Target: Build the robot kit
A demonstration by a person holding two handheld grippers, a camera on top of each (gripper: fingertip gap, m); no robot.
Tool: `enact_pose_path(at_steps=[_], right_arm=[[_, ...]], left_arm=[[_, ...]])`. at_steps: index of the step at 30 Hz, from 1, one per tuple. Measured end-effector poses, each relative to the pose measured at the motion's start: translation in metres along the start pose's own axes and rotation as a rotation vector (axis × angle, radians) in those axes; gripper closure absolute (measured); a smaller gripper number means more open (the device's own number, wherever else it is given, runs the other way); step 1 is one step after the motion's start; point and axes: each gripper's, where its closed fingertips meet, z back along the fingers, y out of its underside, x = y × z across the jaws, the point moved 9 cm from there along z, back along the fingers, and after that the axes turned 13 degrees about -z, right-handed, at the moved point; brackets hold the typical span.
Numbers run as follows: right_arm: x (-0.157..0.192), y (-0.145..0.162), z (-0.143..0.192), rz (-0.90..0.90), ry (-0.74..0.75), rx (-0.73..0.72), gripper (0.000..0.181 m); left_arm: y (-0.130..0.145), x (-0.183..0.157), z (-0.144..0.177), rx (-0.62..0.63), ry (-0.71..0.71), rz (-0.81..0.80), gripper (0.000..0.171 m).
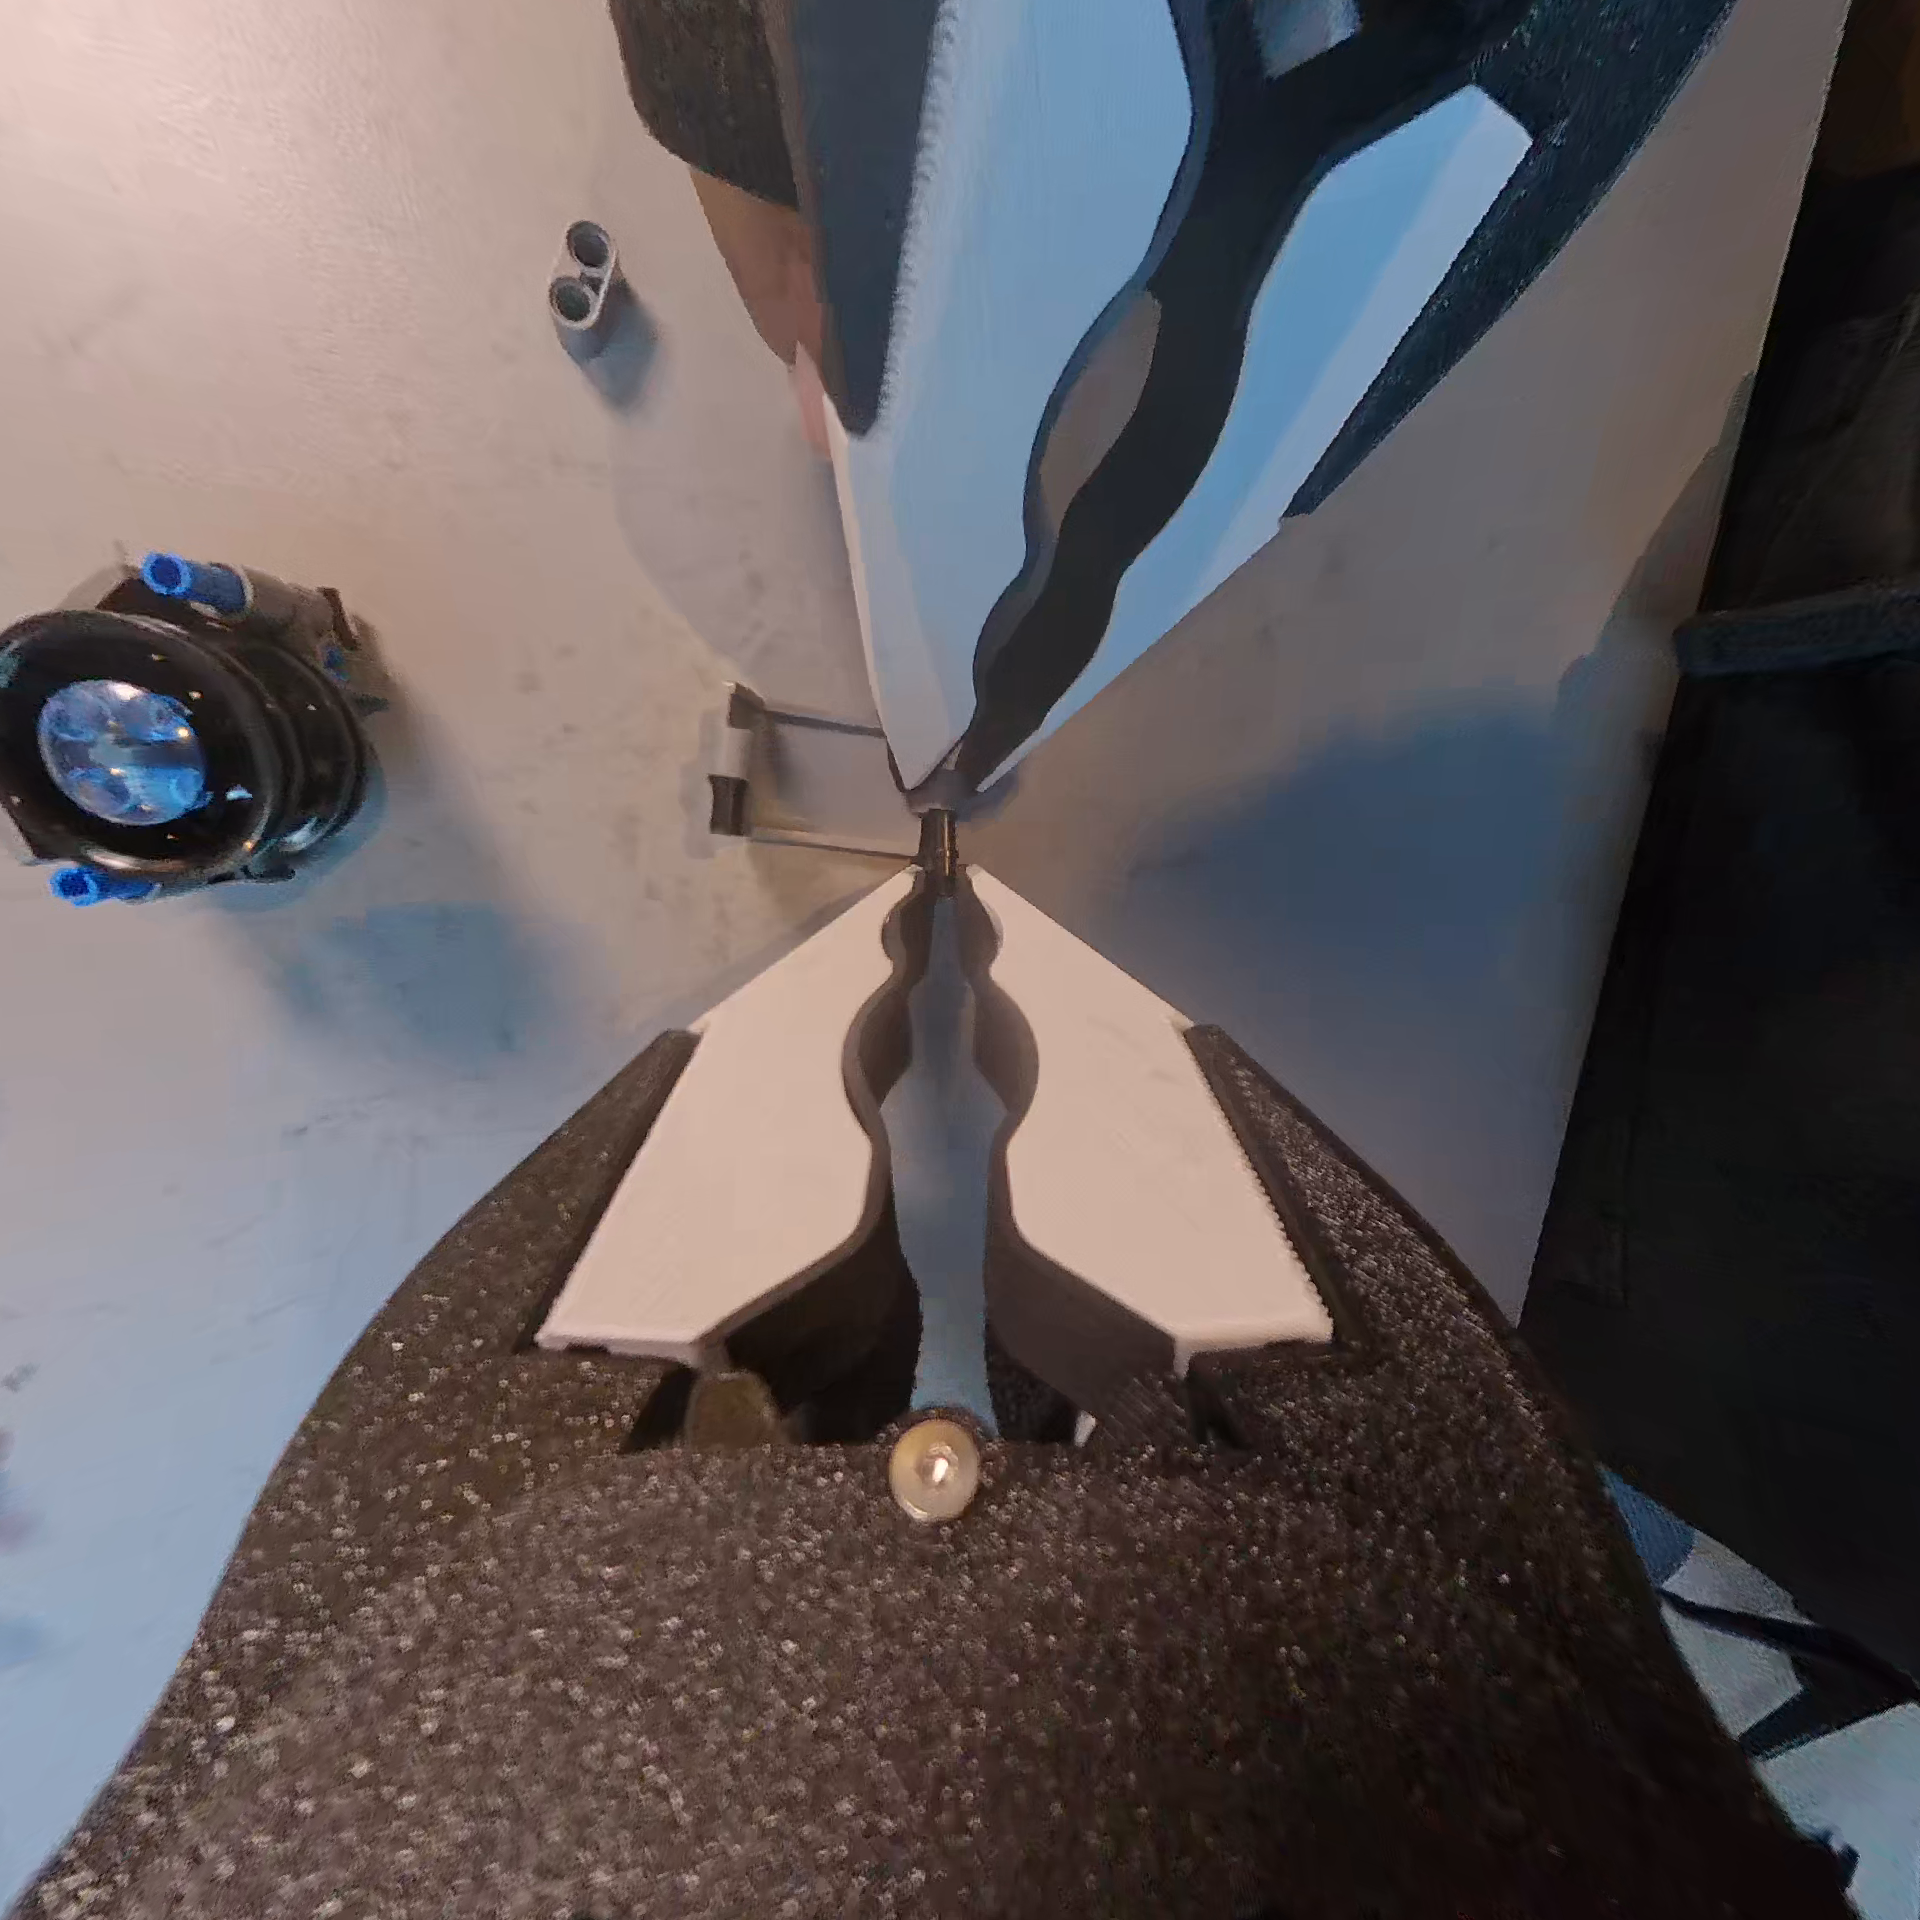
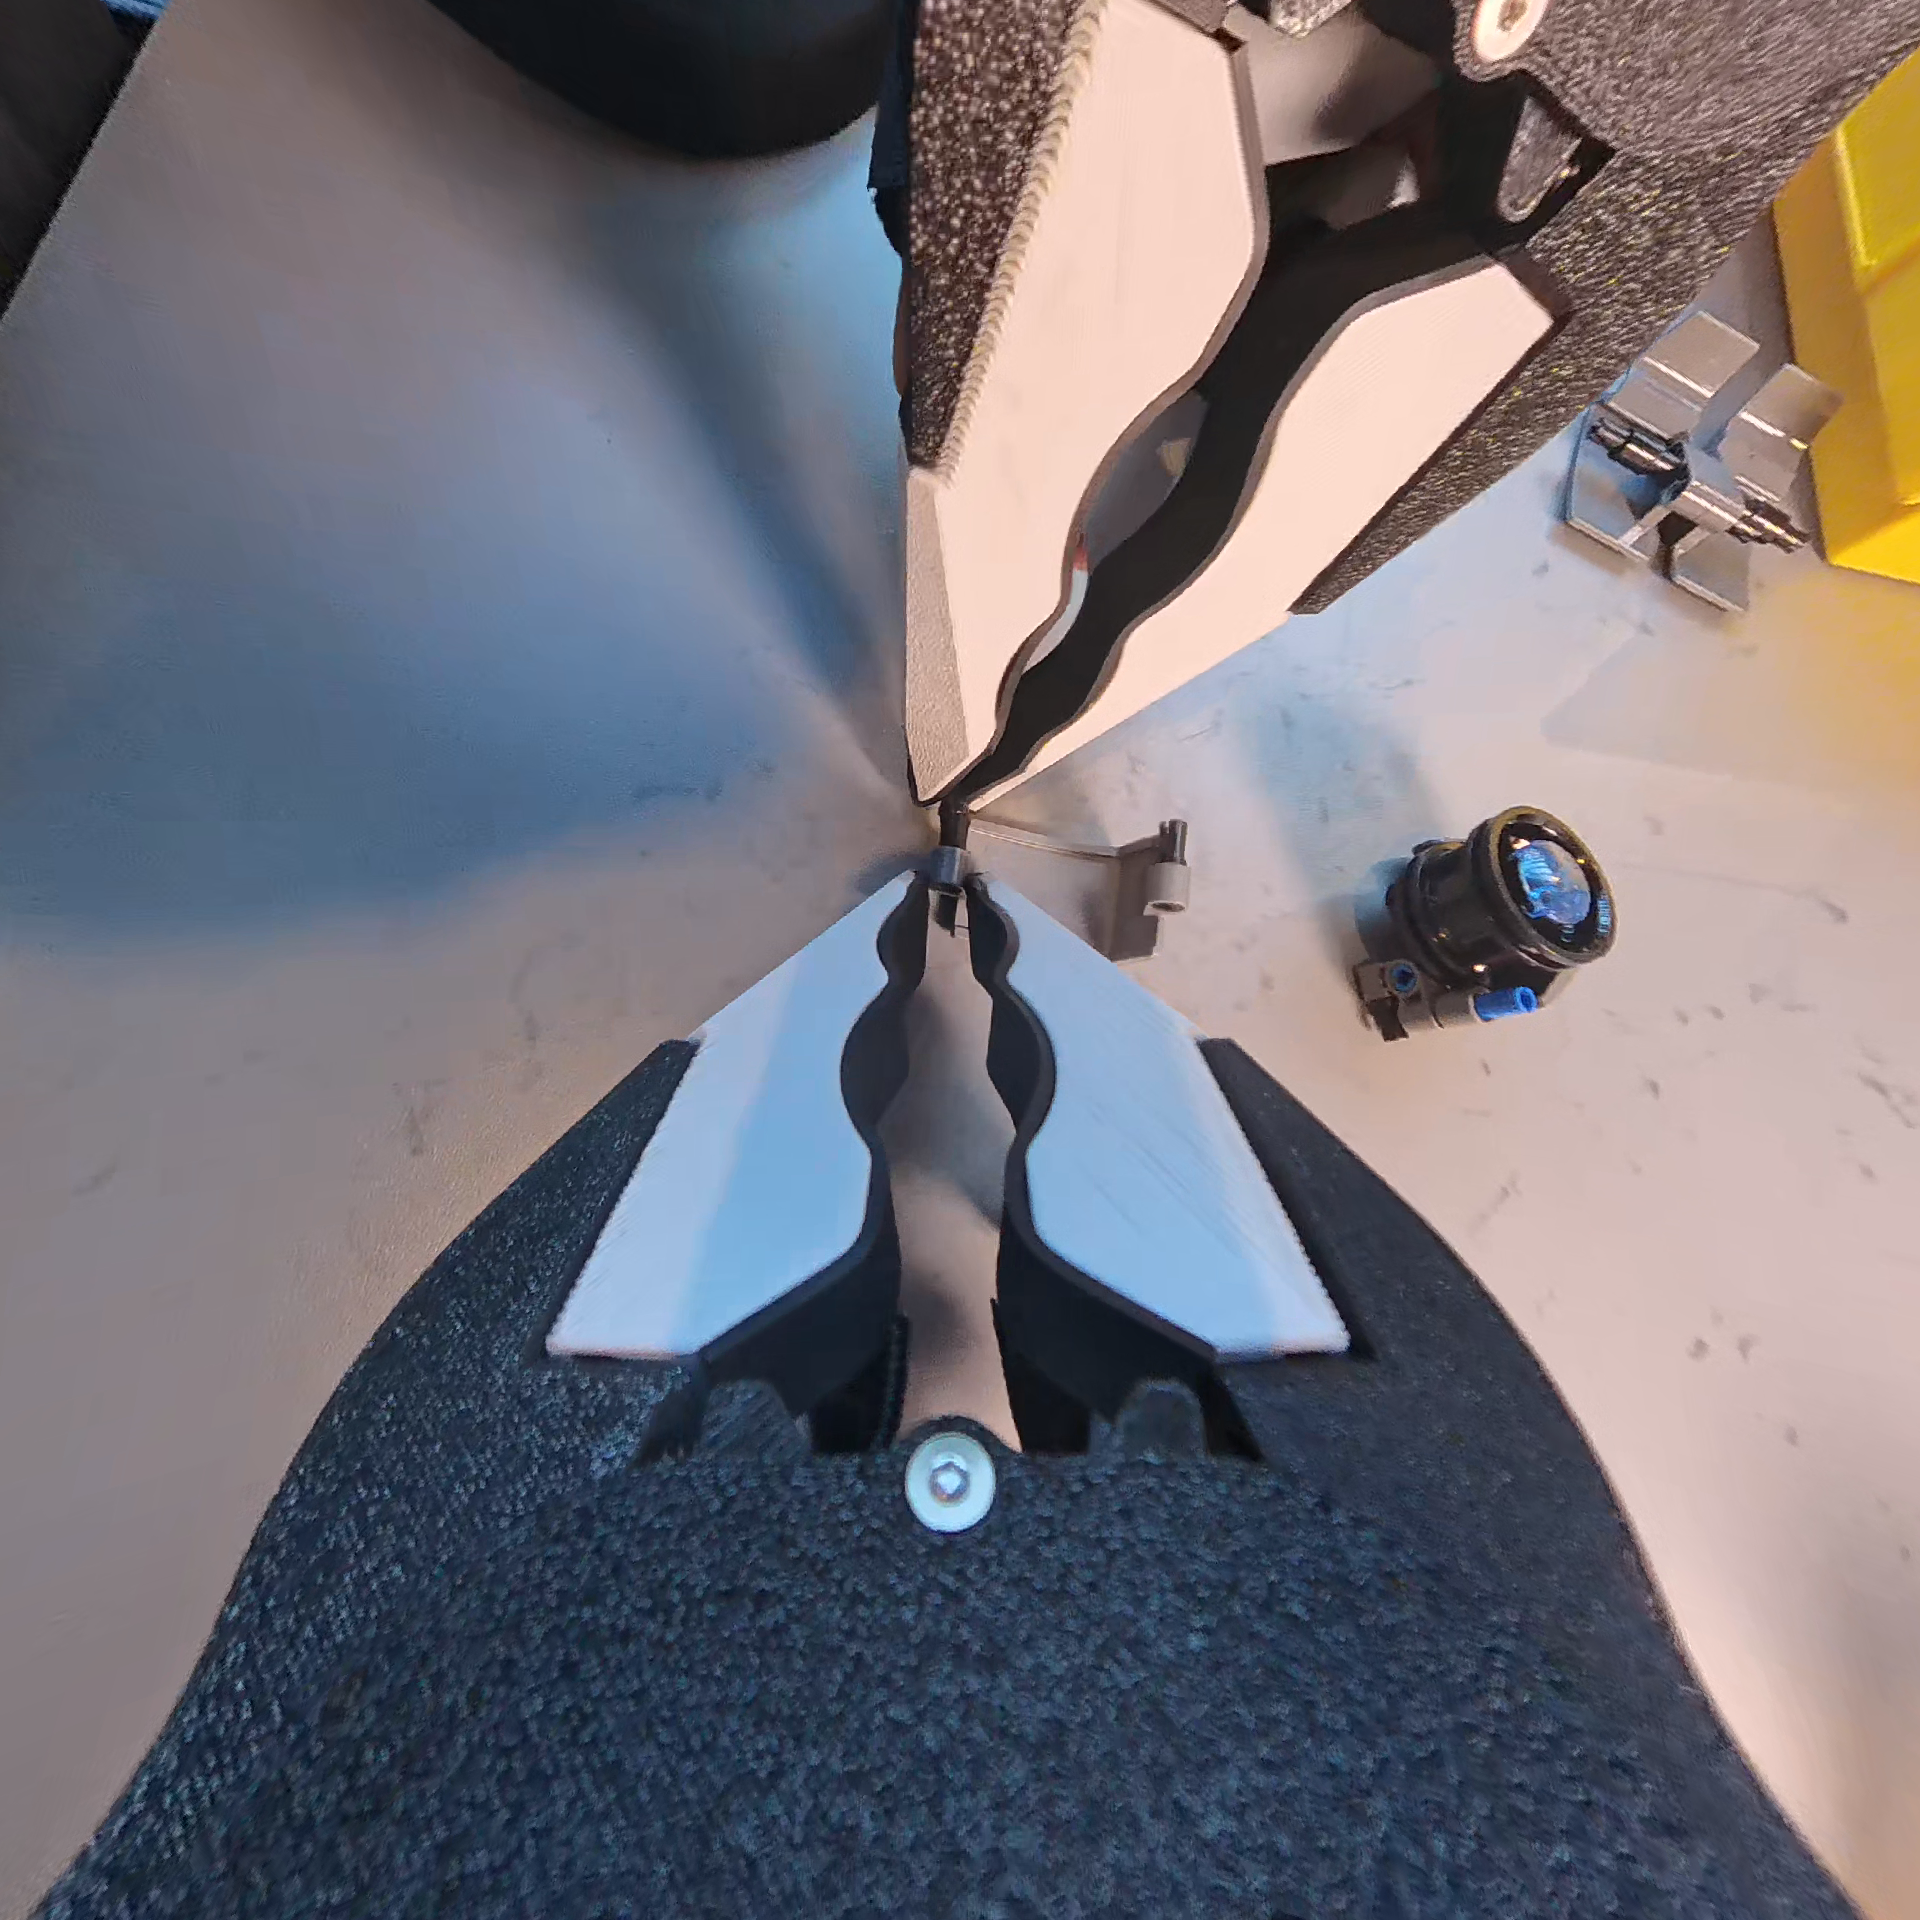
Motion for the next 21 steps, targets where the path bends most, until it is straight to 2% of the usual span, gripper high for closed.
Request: enact_pose_path(at_steps=[5,13,18,21], right_arm=[[-0.001,0.002,0.0,0.03,-0.008,-0.019,0.175],[-0.002,0.004,0.0,0.023,-0.026,-0.045,0.175],[-0.002,0.005,0.001,0.009,-0.028,-0.062,0.176],[-0.001,0.006,0.0,0.016,-0.021,-0.063,0.176]], left_arm=[[-0.002,0.0,0.0,0.023,-0.011,-0.063,0.169],[0.009,-0.005,-0.002,-0.143,-0.085,-0.096,0.17],[0.014,-0.014,-0.007,-0.222,-0.219,-0.141,0.171],[0.016,-0.025,-0.012,-0.227,-0.374,-0.223,0.171]])
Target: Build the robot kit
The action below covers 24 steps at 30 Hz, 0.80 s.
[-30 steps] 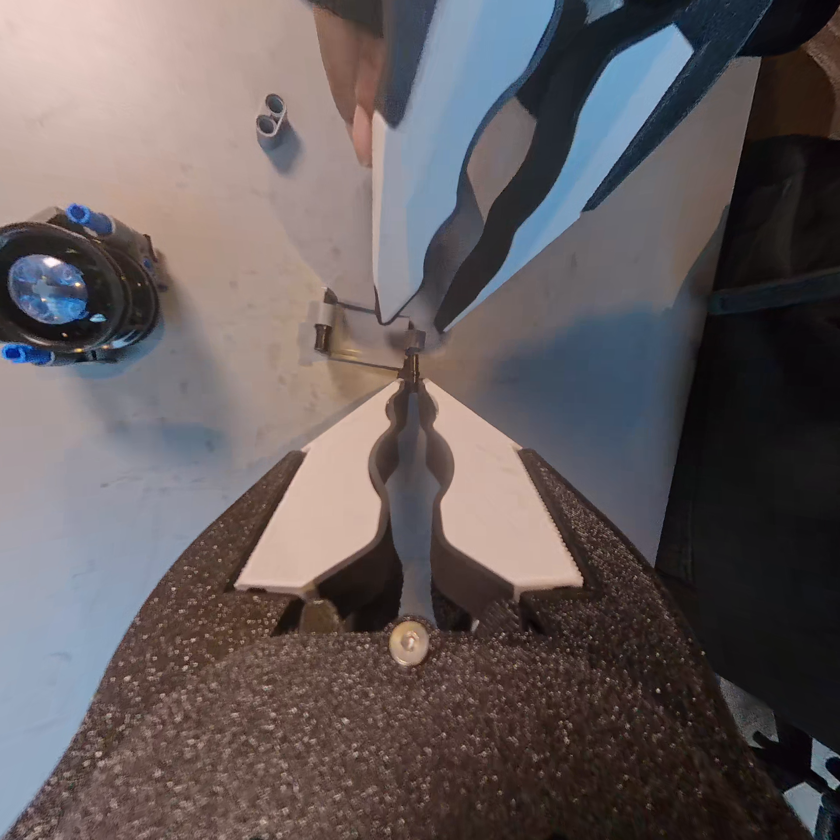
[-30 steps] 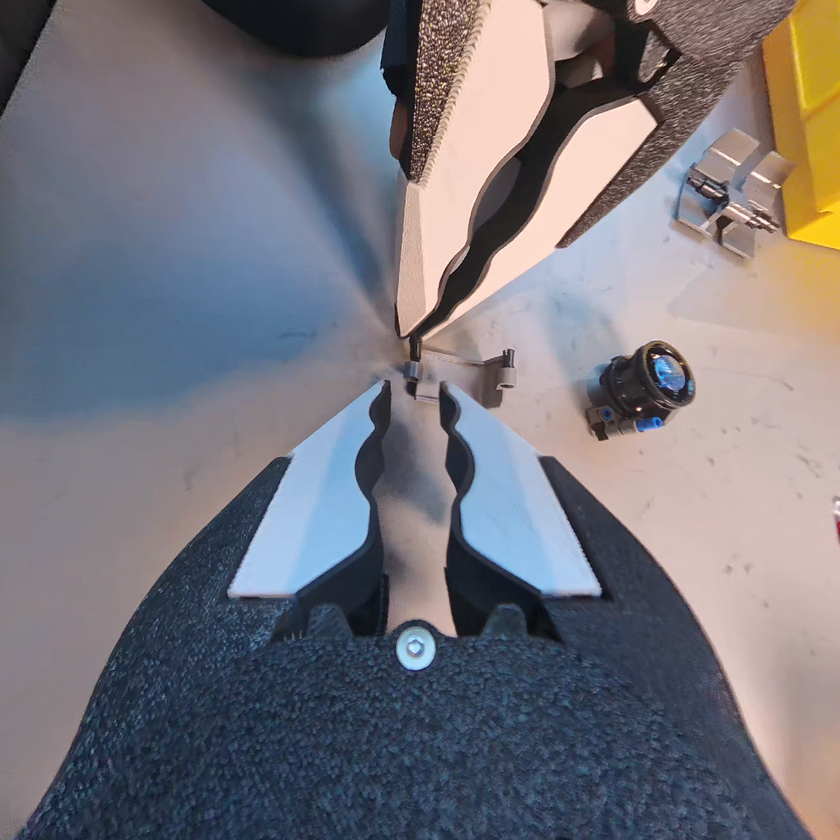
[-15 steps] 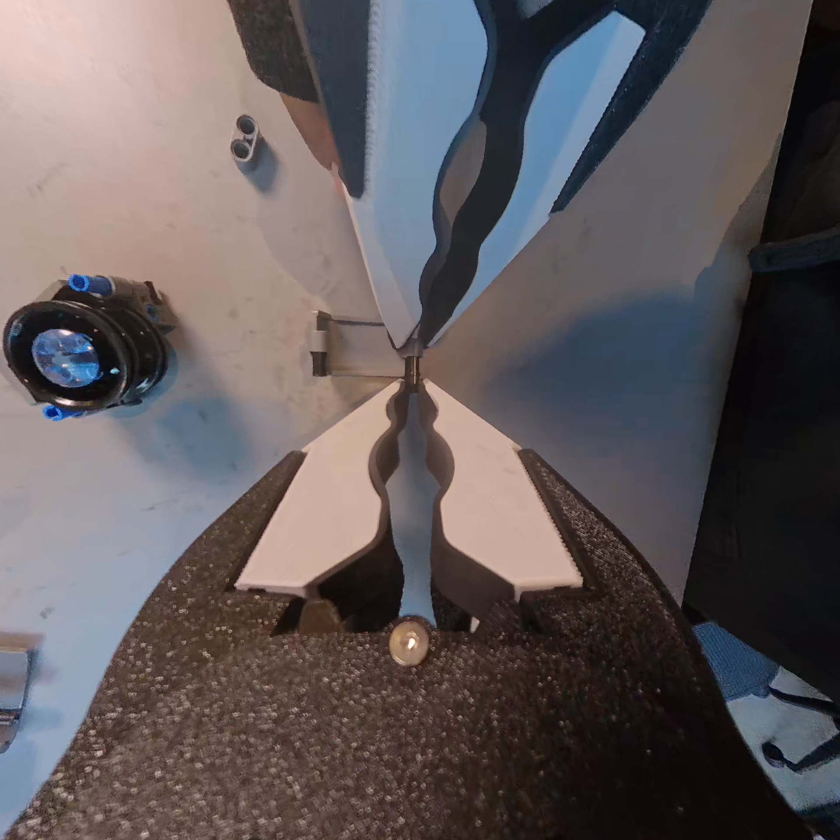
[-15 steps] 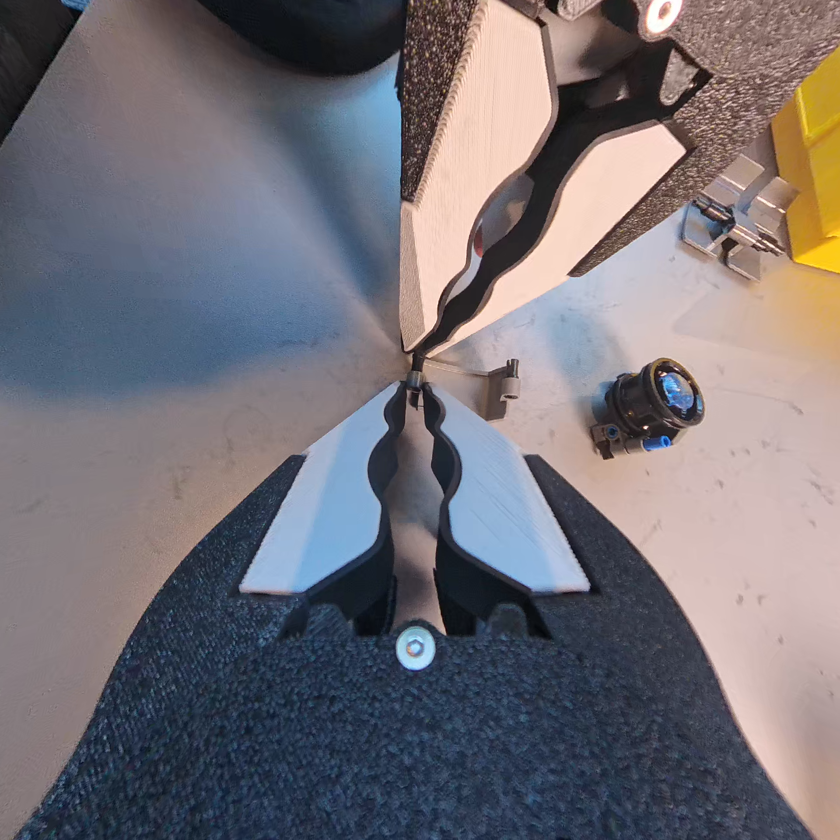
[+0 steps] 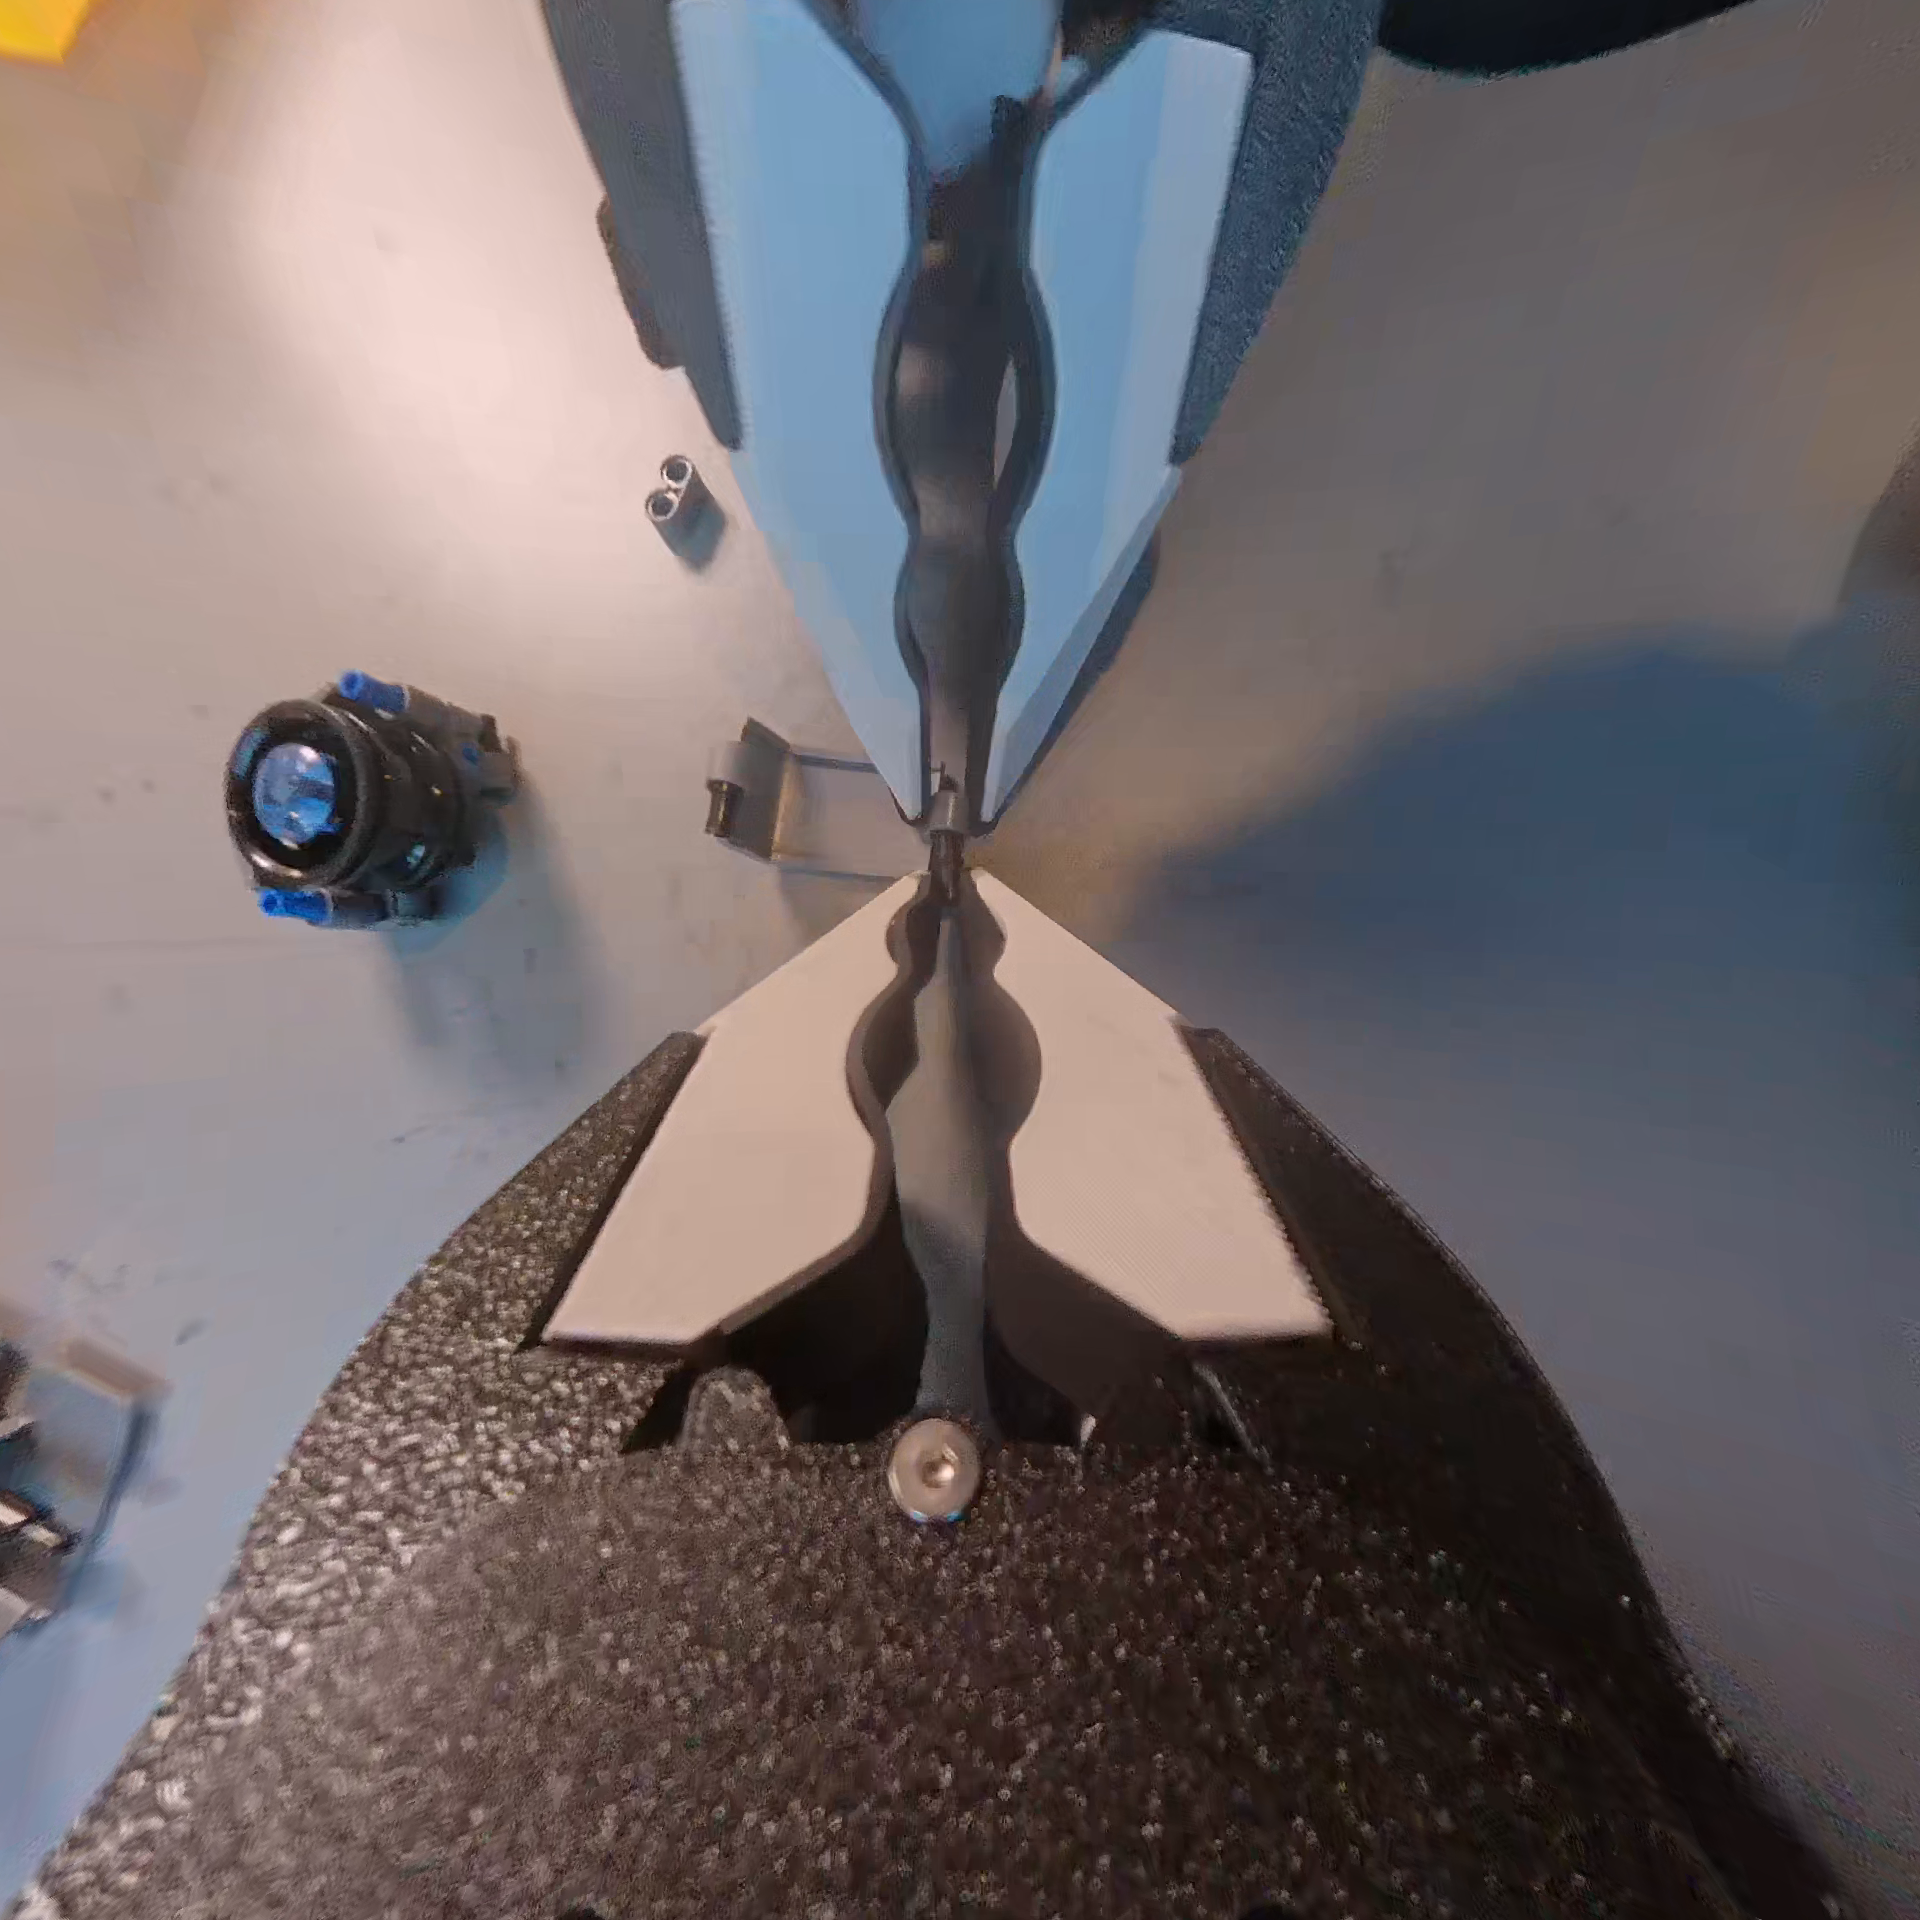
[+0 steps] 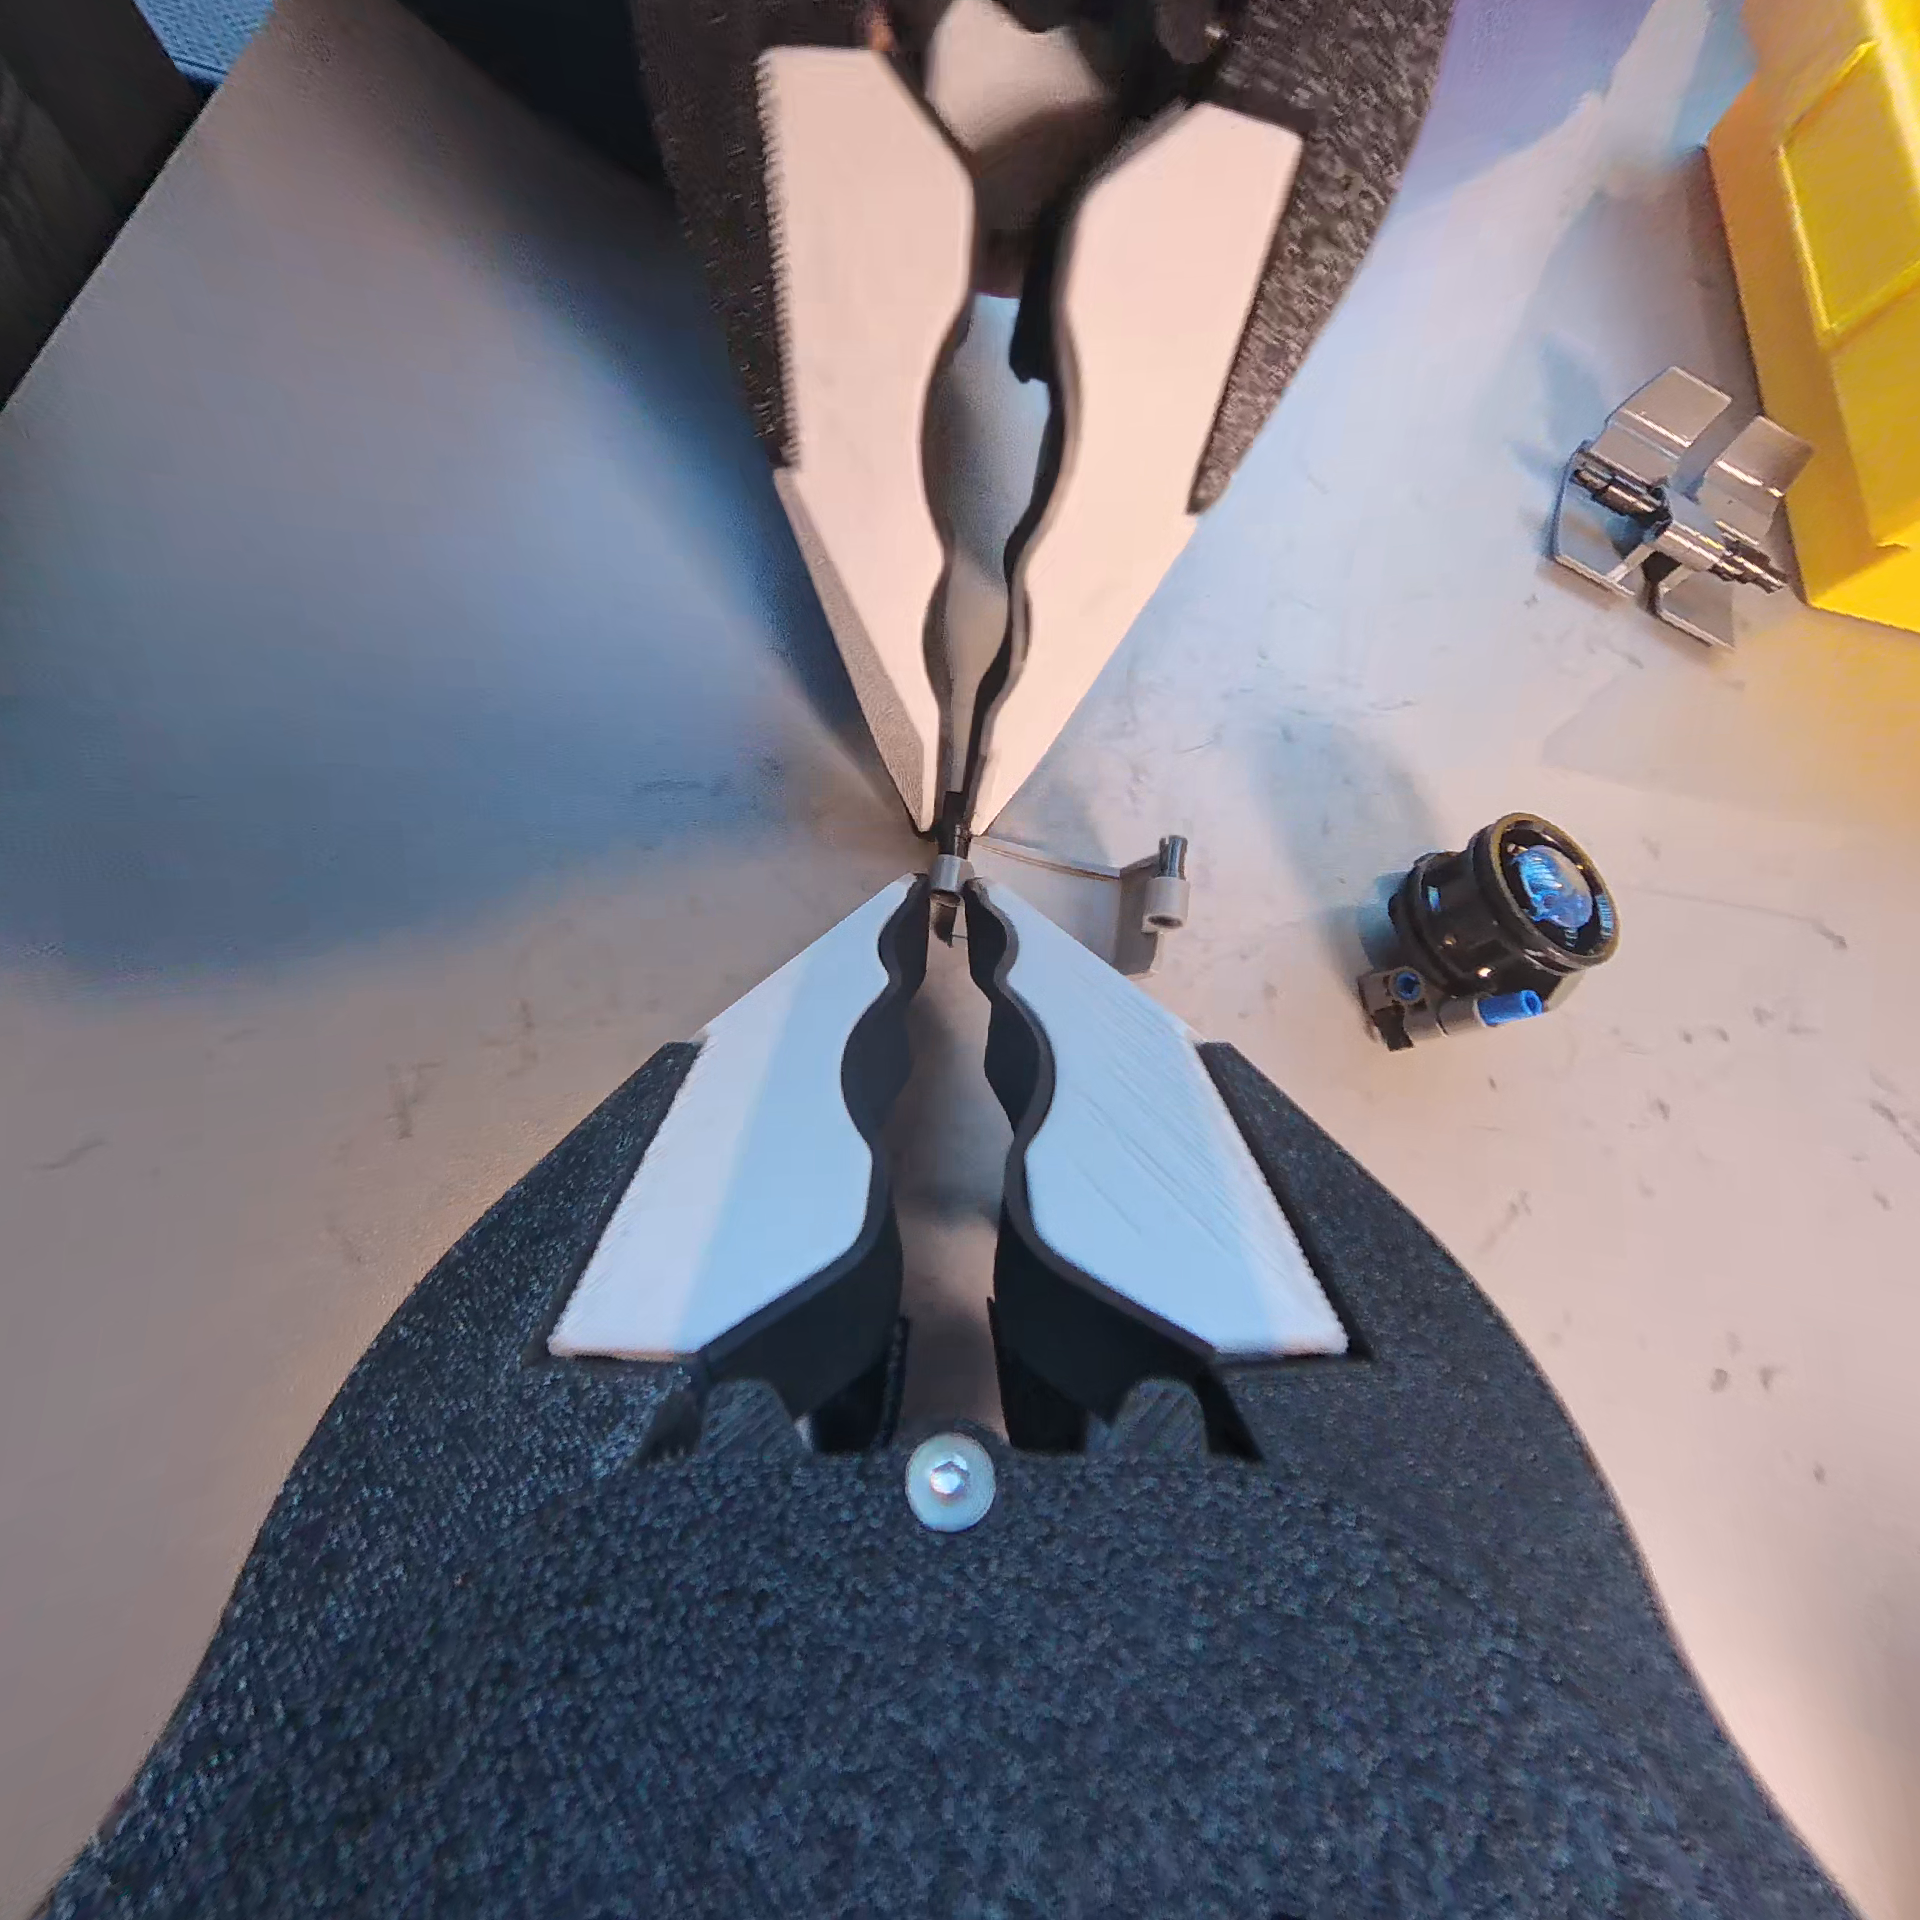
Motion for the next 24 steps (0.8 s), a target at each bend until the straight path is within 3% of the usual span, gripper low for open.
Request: enact_pose_path(at_steps=[3,6,12,16,24], right_arm=[[0.0,0.0,0.0,0.011,-0.011,0.002,0.176],[0.0,-0.001,-0.001,0.006,-0.001,0.006,0.175],[0.0,-0.001,-0.001,-0.001,-0.005,0.007,0.175],[0.0,-0.001,-0.001,-0.002,-0.002,0.009,0.175],[0.001,-0.001,-0.002,0.008,-0.004,0.004,0.175]], left_arm=[[-0.001,-0.009,0.0,0.025,-0.098,-0.133,0.17],[0.003,-0.008,0.001,-0.004,-0.1,-0.032,0.168],[0.006,-0.012,0.004,-0.001,-0.174,-0.018,0.158],[0.007,-0.016,0.005,0.012,-0.186,-0.027,0.171],[-0.001,-0.018,0.002,0.053,-0.178,-0.061,0.171]])
